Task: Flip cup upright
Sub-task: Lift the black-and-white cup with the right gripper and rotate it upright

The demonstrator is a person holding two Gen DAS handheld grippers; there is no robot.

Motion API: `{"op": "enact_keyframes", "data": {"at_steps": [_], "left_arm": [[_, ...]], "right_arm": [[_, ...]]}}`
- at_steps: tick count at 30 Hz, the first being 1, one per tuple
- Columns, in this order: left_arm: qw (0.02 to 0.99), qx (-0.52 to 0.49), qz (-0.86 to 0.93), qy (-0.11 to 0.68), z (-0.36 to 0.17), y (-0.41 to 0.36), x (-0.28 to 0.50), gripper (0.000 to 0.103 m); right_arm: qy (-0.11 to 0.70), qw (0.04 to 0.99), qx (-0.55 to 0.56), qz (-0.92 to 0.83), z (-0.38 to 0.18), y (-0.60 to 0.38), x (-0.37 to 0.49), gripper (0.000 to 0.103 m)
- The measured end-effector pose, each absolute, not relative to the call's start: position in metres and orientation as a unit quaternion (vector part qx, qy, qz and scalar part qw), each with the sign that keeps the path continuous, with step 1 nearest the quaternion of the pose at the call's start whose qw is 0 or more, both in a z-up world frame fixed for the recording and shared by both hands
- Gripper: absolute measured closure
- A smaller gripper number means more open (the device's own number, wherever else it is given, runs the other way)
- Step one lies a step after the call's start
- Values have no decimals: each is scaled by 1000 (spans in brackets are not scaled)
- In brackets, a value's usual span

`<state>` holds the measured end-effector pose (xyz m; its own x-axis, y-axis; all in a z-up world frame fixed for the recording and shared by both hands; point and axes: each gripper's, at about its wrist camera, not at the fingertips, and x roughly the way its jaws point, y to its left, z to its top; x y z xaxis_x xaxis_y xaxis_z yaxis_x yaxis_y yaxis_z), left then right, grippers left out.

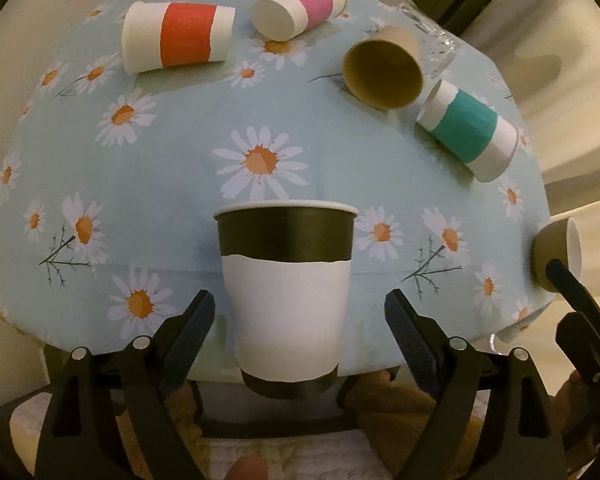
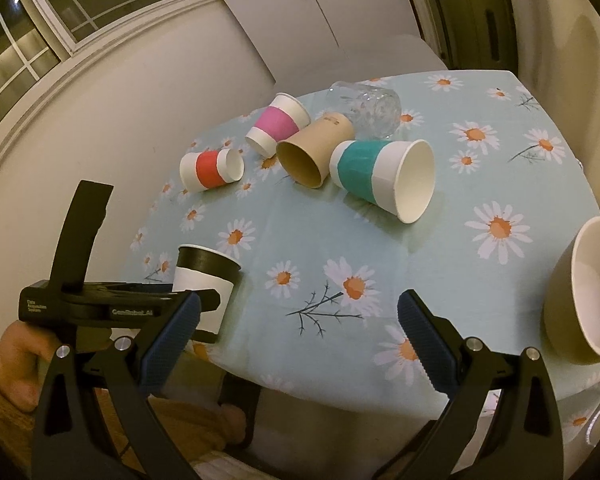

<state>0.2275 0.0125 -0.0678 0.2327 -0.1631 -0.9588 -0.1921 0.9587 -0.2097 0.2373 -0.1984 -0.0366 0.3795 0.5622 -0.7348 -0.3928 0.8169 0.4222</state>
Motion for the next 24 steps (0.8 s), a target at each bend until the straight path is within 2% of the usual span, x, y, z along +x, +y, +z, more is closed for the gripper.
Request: {"op": "enact_keyframes", "data": {"at_steps": [7,15,20,24], "left_arm": [[793,-177,11,583,-51,33,202,18],[837,-215,-11,504,-20,63,148,18],[842,-278,-25,463,-29,85,114,18],[847,-277,-45,452,-41,94,99,18]], "right_arm": [[496,802,115,311,-38,-201,238,5],[532,768,169,313,-38,-194,238,5],[575,730,161,332,-50,-151,234,5],[593,722,125,333,-51,-116,232,5]]}}
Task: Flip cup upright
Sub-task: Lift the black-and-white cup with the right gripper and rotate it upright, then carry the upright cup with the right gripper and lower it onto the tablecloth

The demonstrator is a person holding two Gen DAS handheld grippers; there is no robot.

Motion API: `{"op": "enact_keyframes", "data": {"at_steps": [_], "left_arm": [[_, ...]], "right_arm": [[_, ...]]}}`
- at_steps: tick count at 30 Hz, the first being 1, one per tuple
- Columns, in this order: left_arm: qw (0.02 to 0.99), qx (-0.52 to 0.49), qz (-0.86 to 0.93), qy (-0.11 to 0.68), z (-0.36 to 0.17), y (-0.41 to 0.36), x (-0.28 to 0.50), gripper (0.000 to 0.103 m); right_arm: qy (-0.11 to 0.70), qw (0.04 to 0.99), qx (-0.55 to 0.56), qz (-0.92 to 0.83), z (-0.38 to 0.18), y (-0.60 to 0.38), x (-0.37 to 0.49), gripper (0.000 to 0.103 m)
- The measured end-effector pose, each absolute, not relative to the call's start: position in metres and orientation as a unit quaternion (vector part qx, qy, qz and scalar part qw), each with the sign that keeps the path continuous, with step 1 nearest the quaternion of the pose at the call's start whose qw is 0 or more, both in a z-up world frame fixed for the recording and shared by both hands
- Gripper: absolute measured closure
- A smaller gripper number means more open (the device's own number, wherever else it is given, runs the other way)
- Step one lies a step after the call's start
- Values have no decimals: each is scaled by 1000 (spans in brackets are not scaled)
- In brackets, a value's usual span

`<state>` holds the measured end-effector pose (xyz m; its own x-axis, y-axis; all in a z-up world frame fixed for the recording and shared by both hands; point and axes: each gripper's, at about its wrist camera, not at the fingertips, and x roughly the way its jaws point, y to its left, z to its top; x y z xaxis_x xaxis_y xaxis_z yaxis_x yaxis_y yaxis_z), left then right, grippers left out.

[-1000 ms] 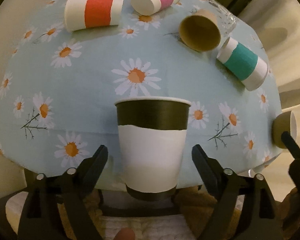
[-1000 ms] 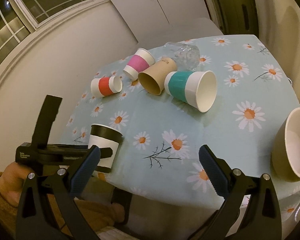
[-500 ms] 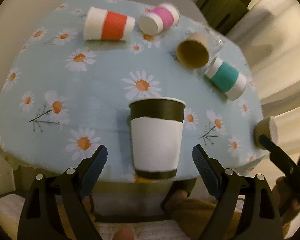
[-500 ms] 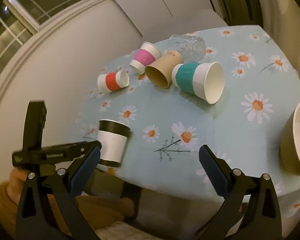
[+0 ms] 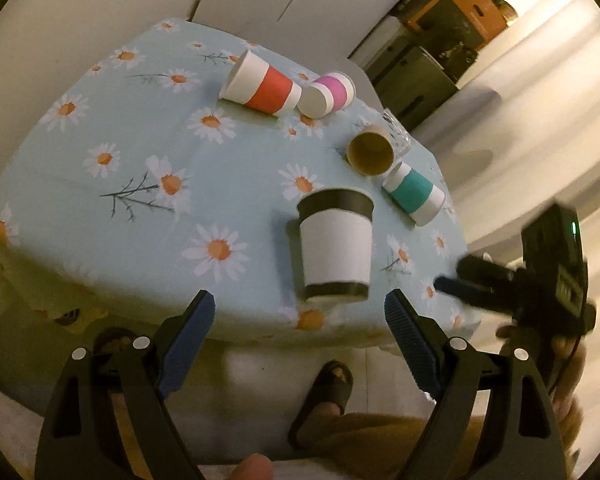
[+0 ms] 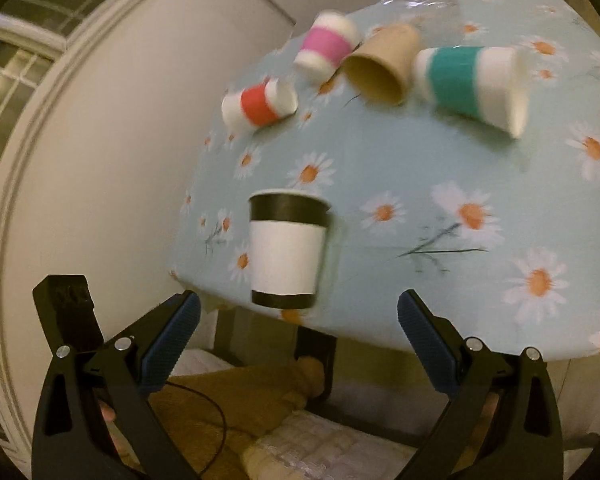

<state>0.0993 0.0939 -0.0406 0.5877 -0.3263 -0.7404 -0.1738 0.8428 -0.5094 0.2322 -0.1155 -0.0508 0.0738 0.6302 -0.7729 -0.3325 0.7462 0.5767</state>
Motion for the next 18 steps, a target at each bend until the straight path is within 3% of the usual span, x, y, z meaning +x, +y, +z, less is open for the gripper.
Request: {"op": "enact_keyframes", "data": {"at_steps": [9,12,18], "left_arm": [[842,-308,-52,439,-50,128,85,18],[836,-331,-51,434,-51,136,80,18],[827,-345,-77,437,-53,138,77,18]], "right_arm": [[618,732,57,281,-53,-58,246,5],[631,728,41,264,-60,-43,252,25],[651,725,-1,225,-74,-25,264,27]]}}
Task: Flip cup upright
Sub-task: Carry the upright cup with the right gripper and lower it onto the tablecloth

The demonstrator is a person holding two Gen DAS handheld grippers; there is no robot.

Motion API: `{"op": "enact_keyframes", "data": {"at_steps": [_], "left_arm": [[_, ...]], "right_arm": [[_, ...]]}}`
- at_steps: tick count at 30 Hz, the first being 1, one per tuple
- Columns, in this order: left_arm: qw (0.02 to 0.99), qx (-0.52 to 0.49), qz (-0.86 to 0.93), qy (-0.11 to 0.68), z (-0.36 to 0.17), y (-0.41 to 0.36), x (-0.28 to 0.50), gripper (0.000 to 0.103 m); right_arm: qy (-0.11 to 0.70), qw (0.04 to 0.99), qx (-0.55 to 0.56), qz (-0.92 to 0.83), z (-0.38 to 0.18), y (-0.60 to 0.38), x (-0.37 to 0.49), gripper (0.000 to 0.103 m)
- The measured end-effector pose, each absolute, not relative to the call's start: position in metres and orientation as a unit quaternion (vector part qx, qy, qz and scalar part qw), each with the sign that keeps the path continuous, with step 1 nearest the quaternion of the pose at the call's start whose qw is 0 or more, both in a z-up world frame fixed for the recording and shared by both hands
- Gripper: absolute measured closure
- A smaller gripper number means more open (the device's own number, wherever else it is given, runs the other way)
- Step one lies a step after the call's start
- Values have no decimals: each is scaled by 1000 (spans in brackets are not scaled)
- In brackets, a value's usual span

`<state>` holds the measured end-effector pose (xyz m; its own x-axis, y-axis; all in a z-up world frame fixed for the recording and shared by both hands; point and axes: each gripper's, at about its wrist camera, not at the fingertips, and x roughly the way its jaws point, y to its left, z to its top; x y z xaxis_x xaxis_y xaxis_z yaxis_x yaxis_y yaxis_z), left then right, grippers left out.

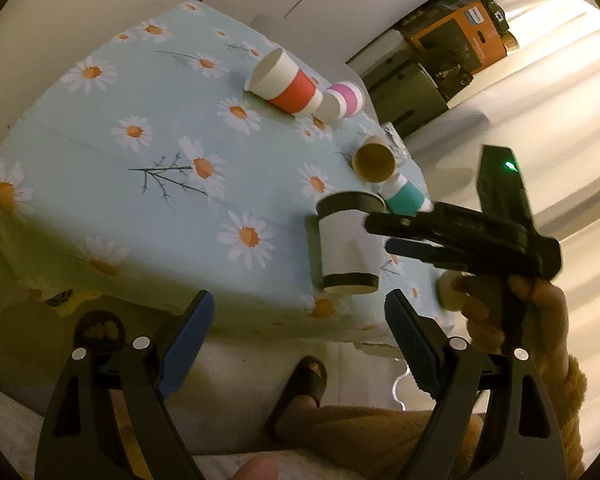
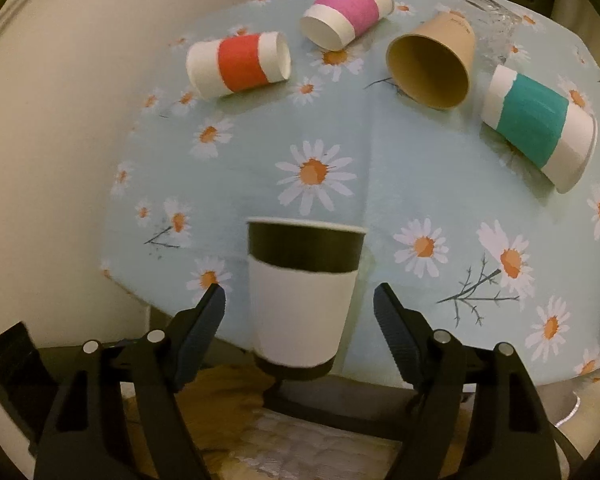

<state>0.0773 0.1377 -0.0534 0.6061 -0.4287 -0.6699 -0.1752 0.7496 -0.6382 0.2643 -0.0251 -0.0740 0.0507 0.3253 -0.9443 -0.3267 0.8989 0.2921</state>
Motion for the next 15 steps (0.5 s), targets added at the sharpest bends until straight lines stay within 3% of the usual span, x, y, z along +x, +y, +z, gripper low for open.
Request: {"op": "enact_keyframes", "data": {"at_steps": [10,15], "left_arm": [[822,-346,-88,444,-57,133,76,18],[819,-351,-89,445,-58,135,77,18]], "right_arm": [[671,711,-10,209,-89,-10,282,29],[676,706,-22,210,-96,-6,283,34]]}}
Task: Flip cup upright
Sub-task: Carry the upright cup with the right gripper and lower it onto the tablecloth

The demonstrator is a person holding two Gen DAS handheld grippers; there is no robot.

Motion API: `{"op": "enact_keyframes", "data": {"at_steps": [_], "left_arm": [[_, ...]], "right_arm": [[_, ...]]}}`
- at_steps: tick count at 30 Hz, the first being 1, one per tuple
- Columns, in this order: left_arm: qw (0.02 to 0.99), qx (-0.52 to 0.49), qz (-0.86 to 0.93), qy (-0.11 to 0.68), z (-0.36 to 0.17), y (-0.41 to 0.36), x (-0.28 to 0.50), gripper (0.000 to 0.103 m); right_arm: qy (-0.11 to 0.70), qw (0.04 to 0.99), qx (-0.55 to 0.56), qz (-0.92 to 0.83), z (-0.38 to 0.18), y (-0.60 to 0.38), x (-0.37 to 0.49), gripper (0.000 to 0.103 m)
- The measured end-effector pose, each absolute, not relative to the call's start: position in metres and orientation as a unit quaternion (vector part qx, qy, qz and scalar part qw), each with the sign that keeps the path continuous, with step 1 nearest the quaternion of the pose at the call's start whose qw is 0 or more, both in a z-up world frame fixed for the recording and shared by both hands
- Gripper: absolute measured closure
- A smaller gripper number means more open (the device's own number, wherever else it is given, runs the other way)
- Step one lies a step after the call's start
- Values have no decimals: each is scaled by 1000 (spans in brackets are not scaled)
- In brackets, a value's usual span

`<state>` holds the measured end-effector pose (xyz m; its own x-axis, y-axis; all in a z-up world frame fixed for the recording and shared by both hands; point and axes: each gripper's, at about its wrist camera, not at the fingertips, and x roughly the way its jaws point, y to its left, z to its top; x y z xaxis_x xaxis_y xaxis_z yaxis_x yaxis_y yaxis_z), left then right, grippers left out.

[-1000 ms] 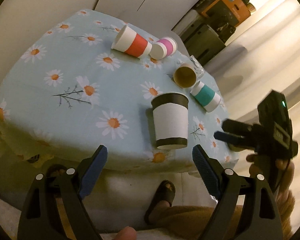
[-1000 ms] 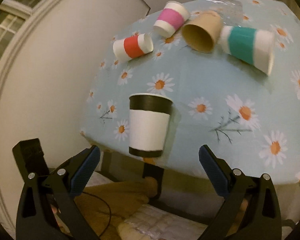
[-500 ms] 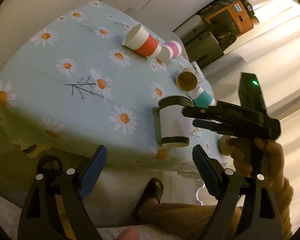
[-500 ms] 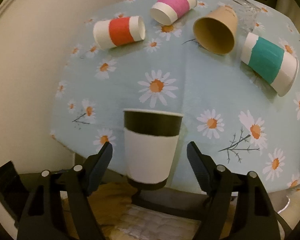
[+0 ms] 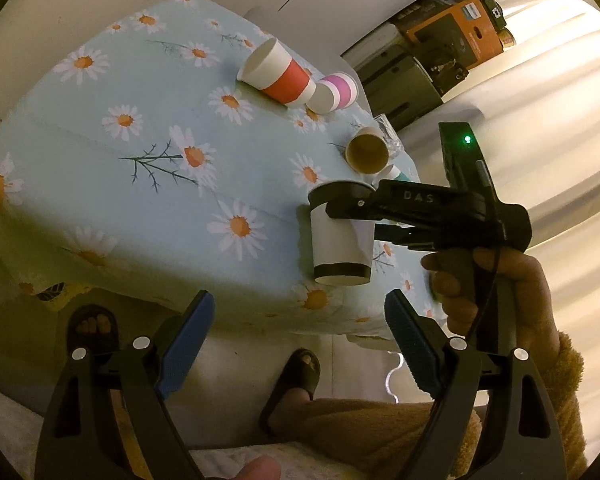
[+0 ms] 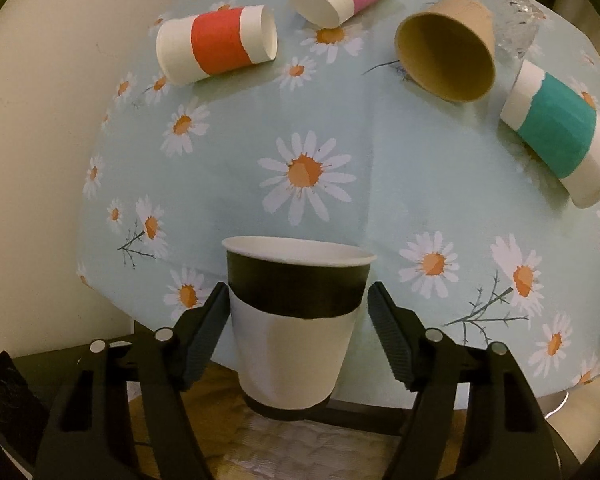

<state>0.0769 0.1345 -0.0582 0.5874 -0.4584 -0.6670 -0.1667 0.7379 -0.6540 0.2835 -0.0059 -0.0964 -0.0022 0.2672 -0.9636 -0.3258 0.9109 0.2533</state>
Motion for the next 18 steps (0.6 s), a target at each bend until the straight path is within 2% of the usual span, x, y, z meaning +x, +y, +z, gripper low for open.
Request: {"op": "enact_keyframes", "data": {"at_steps": [9,18], "left_arm": [[814,-363,-80,446,-62,139,75,18],[811,-366,-75,451,-65,140,76,18]], "right_arm": [[669,711,-24,216,-94,-11,283,36],[602,759,-21,248,-66,-21,258,36]]}}
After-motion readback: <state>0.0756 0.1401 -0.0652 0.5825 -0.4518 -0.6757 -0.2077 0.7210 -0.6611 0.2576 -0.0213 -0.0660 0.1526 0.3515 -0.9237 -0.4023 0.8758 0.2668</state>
